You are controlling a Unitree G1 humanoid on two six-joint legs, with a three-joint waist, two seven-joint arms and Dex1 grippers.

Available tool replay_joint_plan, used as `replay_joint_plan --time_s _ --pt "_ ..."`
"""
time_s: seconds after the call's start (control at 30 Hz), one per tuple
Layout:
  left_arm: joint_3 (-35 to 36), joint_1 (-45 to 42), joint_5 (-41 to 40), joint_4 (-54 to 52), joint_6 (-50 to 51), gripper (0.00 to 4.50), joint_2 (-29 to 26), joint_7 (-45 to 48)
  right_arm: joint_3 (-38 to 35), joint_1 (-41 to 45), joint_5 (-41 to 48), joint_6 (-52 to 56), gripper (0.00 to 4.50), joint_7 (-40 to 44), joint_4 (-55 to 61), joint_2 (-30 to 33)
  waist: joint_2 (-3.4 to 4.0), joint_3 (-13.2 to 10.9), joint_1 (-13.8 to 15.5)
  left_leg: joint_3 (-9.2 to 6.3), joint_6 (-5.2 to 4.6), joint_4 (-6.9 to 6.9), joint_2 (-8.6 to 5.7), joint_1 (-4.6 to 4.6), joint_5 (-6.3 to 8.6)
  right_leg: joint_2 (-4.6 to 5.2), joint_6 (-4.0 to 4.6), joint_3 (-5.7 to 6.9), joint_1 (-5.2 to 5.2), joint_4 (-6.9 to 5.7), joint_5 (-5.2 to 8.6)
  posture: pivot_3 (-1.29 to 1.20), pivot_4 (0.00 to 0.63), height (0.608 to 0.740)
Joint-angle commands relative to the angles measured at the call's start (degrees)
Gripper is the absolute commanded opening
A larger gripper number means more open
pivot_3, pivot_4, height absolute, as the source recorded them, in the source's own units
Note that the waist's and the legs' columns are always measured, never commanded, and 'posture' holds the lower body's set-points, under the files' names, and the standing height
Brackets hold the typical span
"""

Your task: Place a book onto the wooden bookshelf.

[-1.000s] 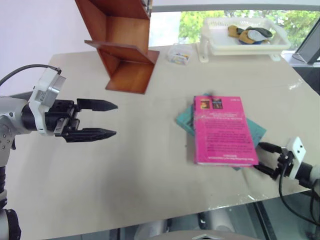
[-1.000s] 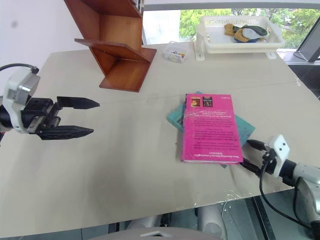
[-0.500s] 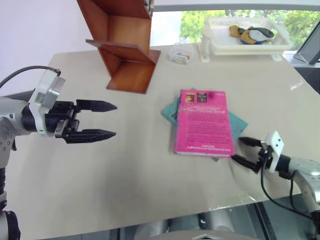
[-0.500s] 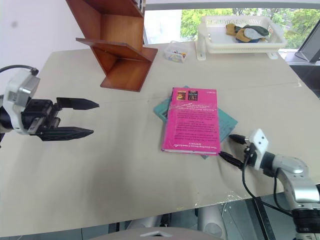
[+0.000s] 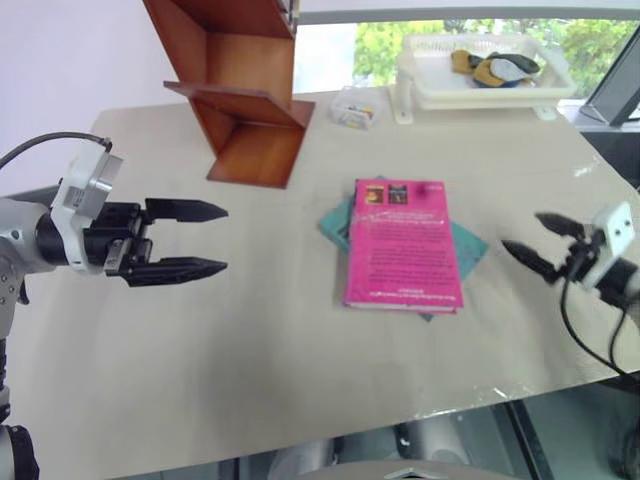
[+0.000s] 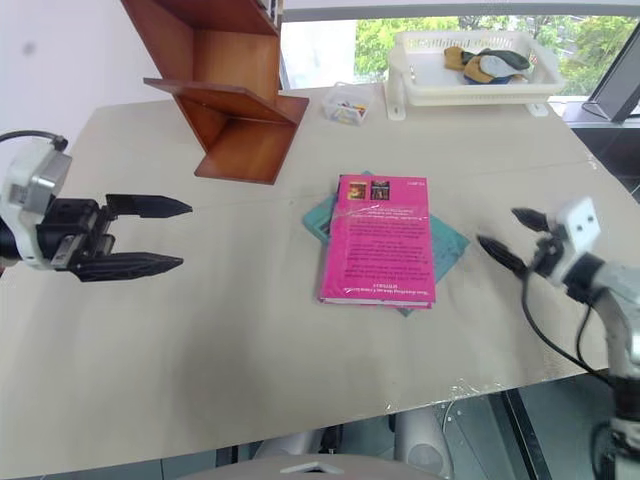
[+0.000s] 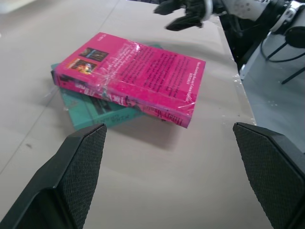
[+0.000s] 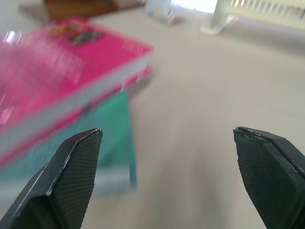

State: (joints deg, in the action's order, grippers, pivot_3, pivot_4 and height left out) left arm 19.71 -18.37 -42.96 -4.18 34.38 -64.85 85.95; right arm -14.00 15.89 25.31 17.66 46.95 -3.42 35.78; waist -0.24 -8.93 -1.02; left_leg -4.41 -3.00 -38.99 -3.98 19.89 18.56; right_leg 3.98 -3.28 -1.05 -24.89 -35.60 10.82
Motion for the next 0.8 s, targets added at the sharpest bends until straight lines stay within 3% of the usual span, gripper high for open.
replay_joint_plan --time_s 0.03,0.23,0.8 --pt "0.9 -1.38 0.02 -0.06 -1.05 4.46 -0.46 -0.1 1.75 5.52 -0.38 2.2 4.5 -4.02 -3.01 -3.38 0.01 -0.01 0.16 -0.01 0.0 0.0 -0.01 0.05 0.0 0.01 0.0 0.0 -0.04 0.01 0.0 0.0 0.15 0.74" --pt "2.37 -0.56 0.02 -0.41 -1.01 4.46 -0.87 -0.43 4.33 15.22 -1.61 3.46 4.5 -4.53 -13.73 -6.79 0.02 0.0 0.16 -0.17 -0.01 -0.15 -0.28 0.9 -0.01 0.04 0.0 0.2 -0.83 -0.15 -0.01 0.0 0.15 0.74" --pt "6.26 3.95 -1.1 -3.82 0.25 4.46 -0.62 -2.98 11.52 21.45 -4.53 0.07 4.5 3.06 -18.78 -12.53 0.02 0.0 -1.41 -0.15 0.01 -0.16 -0.22 0.85 -0.01 0.06 0.0 0.18 -0.82 -0.2 -0.01 0.0 0.15 0.74"
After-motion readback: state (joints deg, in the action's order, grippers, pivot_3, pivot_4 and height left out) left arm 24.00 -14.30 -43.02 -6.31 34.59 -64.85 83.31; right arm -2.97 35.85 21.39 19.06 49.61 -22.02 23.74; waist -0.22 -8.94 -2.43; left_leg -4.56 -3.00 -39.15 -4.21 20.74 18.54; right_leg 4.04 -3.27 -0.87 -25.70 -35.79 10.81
